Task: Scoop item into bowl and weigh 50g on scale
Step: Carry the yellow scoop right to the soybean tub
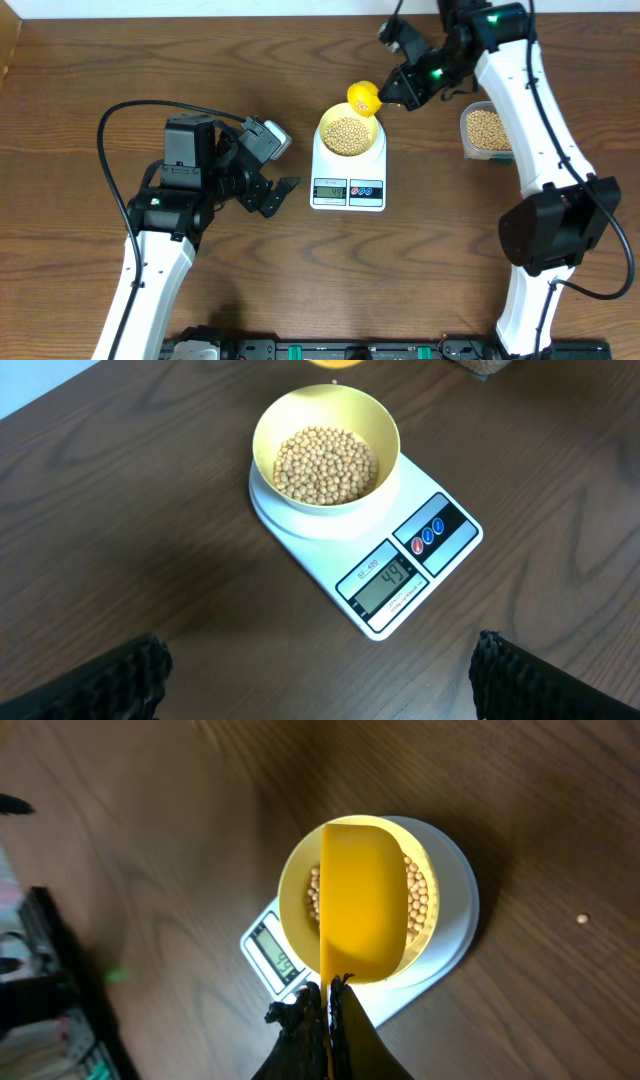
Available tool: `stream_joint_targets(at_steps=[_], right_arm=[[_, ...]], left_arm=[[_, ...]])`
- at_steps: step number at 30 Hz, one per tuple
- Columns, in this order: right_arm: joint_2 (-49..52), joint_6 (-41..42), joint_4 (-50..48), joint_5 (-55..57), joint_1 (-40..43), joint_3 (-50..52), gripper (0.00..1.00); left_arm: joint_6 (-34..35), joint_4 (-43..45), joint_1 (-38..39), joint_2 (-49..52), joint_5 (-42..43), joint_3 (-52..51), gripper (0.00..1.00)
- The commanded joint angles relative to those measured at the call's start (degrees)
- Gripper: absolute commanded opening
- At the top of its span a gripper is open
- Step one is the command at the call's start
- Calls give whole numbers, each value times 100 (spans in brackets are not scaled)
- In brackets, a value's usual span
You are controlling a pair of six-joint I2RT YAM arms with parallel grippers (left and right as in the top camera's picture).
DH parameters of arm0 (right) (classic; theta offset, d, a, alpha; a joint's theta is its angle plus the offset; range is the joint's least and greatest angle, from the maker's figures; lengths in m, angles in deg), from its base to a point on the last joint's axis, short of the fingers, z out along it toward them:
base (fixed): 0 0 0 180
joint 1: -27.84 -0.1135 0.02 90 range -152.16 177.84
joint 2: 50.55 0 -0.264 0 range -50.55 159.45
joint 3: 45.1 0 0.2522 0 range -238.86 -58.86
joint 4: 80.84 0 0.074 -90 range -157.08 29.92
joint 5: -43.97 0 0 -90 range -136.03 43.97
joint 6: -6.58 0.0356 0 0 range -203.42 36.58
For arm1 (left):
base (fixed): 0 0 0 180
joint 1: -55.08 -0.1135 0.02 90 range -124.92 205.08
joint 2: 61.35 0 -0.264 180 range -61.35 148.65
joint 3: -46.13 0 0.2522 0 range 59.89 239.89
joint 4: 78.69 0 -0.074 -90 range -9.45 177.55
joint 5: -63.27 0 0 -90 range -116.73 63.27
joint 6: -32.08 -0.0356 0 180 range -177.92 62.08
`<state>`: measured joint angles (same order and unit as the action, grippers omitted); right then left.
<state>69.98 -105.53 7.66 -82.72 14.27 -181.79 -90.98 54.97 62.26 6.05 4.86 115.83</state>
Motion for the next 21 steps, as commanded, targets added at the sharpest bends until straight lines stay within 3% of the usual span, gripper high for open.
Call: stream_joint_targets(at_steps=[1,21], right_arm=[[-164,70,48,-658,166,-81,1],[-166,289,140,-1191,605,-81,1]], left_arm=[[-57,7,-15,39,26,-24,97],[-57,7,-15,39,28,-24,98]])
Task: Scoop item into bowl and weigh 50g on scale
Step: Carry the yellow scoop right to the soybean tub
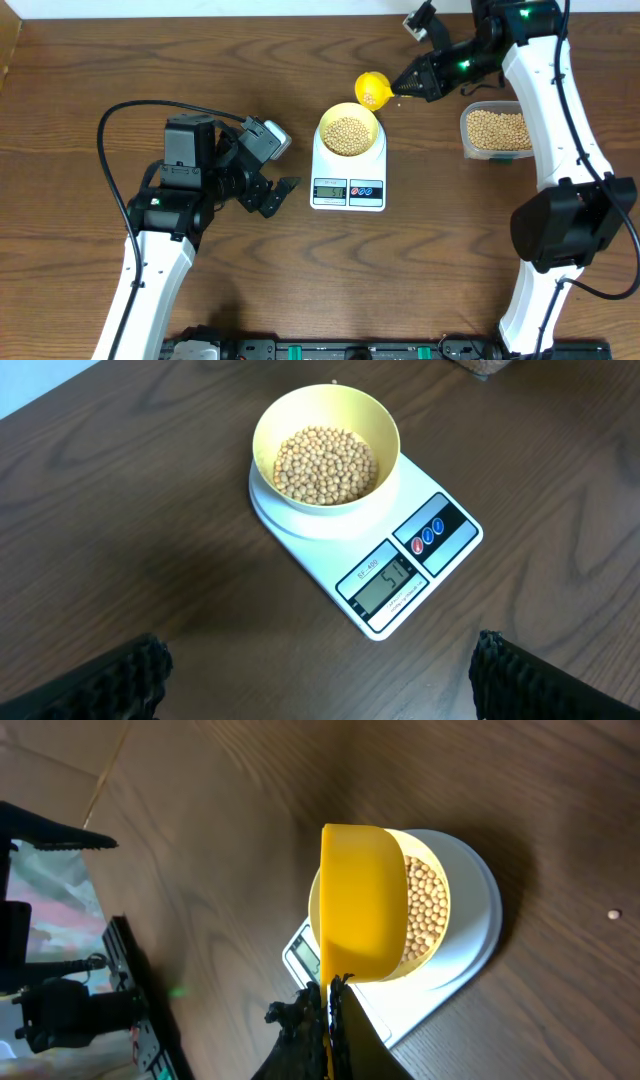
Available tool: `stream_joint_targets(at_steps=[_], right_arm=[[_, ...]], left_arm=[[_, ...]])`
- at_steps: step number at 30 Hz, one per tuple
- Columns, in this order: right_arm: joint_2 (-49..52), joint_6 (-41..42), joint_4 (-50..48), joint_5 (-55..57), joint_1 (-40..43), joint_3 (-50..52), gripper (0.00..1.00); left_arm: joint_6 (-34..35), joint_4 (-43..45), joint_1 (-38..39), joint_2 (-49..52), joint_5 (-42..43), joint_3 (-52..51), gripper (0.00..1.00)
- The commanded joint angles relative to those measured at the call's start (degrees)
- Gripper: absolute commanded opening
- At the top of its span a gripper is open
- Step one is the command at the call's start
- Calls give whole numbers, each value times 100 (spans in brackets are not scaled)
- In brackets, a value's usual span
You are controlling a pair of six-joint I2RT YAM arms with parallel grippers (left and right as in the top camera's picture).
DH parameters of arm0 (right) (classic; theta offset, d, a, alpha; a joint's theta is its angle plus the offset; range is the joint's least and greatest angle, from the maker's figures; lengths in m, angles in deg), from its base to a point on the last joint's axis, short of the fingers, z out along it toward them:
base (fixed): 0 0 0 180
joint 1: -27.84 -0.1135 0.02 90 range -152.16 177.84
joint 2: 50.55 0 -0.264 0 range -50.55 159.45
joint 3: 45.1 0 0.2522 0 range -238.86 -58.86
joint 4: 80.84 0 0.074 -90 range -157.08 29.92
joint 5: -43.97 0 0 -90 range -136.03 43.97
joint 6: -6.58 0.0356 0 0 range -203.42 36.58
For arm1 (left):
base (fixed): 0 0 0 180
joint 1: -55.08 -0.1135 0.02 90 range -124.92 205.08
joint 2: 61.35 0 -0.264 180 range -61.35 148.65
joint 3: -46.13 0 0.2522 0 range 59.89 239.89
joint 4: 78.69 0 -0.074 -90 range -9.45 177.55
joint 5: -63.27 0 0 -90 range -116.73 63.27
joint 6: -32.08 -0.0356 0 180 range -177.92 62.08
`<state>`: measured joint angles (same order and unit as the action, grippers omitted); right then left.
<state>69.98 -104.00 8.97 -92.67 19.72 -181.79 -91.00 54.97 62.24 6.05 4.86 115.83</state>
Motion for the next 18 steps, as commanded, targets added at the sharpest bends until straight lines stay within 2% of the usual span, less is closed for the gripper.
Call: stream_joint_targets(at_steps=[1,6,11,18], right_arm=[[-166,164,7,-195,76,-81,1],[-166,190,-2,-107,37,-81,1],[-166,188,-42,496,-308,-81,1],[-166,192,-4,492,-424,-81,1]], left_arm=[[-55,7,-13,39,26,-24,98],[-55,7,-13,39,26,-24,98],[-55,7,-13,39,28,-24,98],[-55,7,-13,39,26,-24,98]])
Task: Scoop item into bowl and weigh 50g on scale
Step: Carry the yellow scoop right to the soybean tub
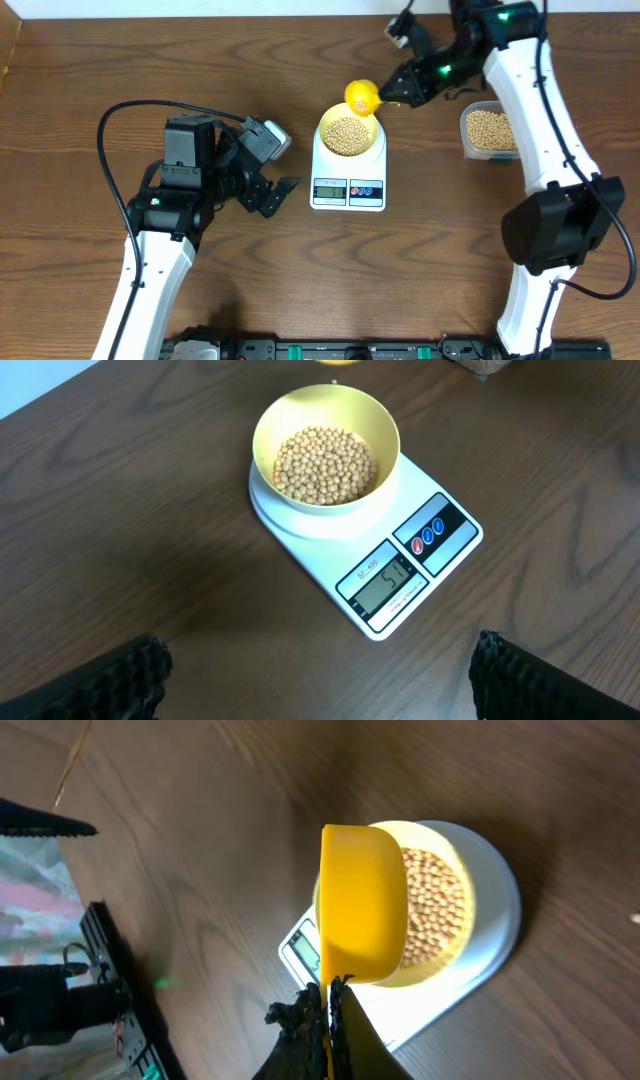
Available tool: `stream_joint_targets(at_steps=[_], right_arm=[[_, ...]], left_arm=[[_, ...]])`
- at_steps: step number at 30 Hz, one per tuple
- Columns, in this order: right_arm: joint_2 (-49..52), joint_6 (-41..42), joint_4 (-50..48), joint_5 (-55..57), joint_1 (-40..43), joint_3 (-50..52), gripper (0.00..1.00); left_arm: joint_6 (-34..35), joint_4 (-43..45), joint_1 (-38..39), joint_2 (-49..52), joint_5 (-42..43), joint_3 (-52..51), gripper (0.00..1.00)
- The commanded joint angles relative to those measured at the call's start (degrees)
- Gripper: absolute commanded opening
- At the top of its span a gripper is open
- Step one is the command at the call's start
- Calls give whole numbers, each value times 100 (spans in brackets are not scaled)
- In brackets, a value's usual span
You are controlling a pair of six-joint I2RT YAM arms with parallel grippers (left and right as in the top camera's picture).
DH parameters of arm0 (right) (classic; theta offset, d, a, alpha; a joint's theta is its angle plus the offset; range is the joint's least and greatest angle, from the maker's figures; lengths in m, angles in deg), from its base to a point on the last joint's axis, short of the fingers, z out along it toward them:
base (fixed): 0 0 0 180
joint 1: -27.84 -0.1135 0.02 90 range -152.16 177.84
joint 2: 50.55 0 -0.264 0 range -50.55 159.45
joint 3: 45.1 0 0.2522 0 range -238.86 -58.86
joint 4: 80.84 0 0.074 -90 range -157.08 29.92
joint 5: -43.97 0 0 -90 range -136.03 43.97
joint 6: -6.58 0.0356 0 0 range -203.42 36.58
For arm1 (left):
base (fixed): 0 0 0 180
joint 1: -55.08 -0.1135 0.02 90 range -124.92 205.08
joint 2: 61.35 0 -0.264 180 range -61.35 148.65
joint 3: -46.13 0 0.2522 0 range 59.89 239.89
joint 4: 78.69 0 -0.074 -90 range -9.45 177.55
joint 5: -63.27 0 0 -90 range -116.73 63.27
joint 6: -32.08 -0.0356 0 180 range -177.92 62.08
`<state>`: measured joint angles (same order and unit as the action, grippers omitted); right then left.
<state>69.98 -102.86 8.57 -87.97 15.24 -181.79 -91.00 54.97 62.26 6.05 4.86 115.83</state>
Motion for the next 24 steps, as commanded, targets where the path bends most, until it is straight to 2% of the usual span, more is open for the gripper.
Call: stream_joint_targets(at_steps=[1,5,14,20,24], right_arm=[[-166,79,57,-28,28,-81,1],[-170,74,223,-586,179,-81,1],[-374,-334,1187,-981,1543,-83,1],[-459,-35,1290,374,2457,-83,1],[-459,260,1217,1259,2568,-83,1]], left_arm=[[-55,7,-15,39,26,-24,97],[-55,7,-15,39,26,-24,98],[-55,7,-15,39,26,-24,98],[-55,7,-15,39,26,-22,98],[-55,7,-15,39,26,-24,98]])
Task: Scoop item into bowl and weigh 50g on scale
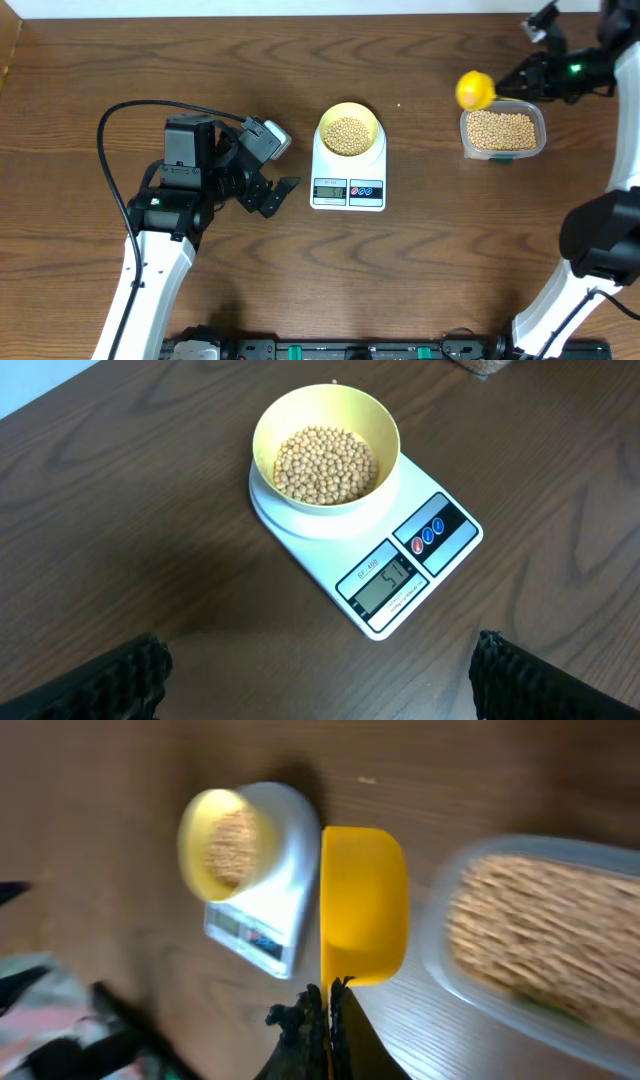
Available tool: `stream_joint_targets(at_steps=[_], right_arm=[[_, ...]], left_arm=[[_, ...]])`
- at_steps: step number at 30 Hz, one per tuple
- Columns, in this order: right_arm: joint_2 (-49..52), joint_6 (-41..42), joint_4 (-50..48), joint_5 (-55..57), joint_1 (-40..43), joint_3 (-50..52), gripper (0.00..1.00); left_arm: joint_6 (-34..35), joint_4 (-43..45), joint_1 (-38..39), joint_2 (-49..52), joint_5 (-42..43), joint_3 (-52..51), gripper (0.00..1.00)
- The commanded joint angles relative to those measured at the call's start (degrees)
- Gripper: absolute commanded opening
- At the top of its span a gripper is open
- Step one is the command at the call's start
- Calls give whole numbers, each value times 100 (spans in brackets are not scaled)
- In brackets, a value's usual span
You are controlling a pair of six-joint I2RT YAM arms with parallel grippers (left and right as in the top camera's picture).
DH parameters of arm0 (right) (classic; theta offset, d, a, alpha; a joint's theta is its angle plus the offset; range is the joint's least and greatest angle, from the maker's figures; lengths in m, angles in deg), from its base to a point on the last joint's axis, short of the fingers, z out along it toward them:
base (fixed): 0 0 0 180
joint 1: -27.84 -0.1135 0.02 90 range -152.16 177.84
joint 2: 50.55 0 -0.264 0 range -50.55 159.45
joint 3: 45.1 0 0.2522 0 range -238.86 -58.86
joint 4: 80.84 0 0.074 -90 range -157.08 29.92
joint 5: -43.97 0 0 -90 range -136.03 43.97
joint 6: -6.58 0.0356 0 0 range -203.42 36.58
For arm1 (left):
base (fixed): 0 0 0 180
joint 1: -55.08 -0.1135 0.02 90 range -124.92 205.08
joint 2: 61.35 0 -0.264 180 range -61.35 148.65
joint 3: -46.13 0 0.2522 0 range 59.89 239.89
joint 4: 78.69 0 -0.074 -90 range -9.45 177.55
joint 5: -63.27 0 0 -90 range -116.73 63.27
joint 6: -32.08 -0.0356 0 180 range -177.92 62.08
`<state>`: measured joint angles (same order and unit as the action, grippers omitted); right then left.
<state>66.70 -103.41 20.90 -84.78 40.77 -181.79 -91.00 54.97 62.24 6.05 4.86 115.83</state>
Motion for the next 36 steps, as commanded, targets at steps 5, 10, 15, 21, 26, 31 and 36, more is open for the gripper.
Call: stream_joint_targets(at_steps=[5,10,15,21,26,31,36], right_arm=[[-131,522,-44,2293,-179,-81,1],[-131,855,-107,3788,-737,-81,1],[-131,925,-142,5097,-1349,-81,1],[-90,942,-142,6452,-2046,-81,1],[-87,1021,-160,6795,-2264,-63,1],[-87,1010,-433,4986,-2277,-68,1],[-87,1119,-1150,2463,-2319,-131,1]], left_arm=[[-55,7,-13,39,26,-24,97],[-55,7,-13,39,28,-24,98],[-55,7,-13,39,28,-24,97],[-55,7,-13,39,26,-24,98],[-55,7,-13,39,28,-24,98],[-55,7,-13,39,26,-24,98],[-55,7,-13,39,28,-24,98]])
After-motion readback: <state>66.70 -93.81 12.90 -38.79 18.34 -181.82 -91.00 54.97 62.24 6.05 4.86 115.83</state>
